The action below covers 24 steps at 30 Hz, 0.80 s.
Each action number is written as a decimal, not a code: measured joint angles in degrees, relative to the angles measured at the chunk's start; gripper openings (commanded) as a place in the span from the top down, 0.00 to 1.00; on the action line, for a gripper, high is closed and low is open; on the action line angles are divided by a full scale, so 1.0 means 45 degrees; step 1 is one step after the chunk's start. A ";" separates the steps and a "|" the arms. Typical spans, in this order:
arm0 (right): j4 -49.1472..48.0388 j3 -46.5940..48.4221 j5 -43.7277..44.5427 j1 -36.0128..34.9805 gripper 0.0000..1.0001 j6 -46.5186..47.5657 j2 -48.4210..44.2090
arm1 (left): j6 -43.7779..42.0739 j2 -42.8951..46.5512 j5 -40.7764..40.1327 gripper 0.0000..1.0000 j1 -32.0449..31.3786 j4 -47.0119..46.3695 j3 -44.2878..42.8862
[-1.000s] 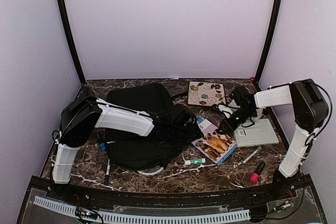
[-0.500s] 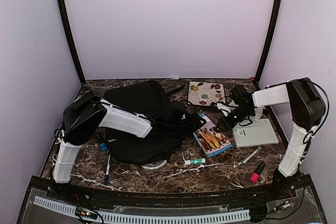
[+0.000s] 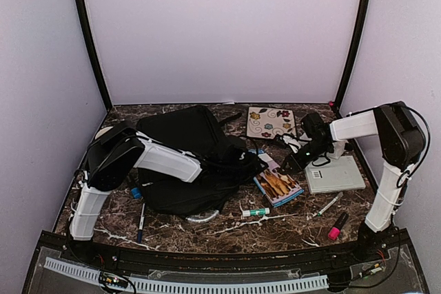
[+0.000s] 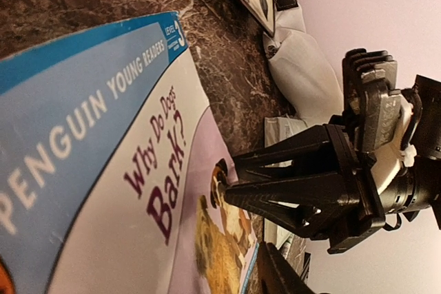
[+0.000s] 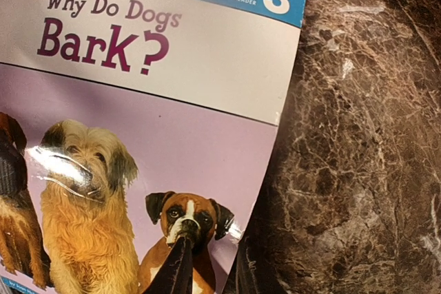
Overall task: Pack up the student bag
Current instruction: Pick up the book at the center of the board, then pass from the left arm to the right
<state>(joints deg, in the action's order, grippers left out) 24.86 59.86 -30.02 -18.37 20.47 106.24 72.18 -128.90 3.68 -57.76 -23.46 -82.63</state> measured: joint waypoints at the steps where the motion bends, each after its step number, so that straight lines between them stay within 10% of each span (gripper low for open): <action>1: -0.0015 -0.0010 -0.0005 0.0000 0.78 0.0000 0.0000 | -0.0058 0.0005 -0.0063 0.68 -0.0010 0.0073 0.0015; 12: -0.0053 -0.0151 -0.0554 -0.0262 0.69 -0.0005 0.0015 | -0.1360 0.1103 -0.0777 1.00 -0.0287 0.0617 0.0767; 24: 0.2429 -0.0287 -0.2433 0.1336 0.37 0.0544 -0.1967 | -0.4585 0.3827 -0.0393 1.00 -0.0058 0.1671 0.1515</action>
<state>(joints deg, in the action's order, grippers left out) 35.79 58.57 -40.97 -12.36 22.92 97.38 51.55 -111.68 1.91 -58.02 -15.94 -75.81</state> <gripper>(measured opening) 0.582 0.048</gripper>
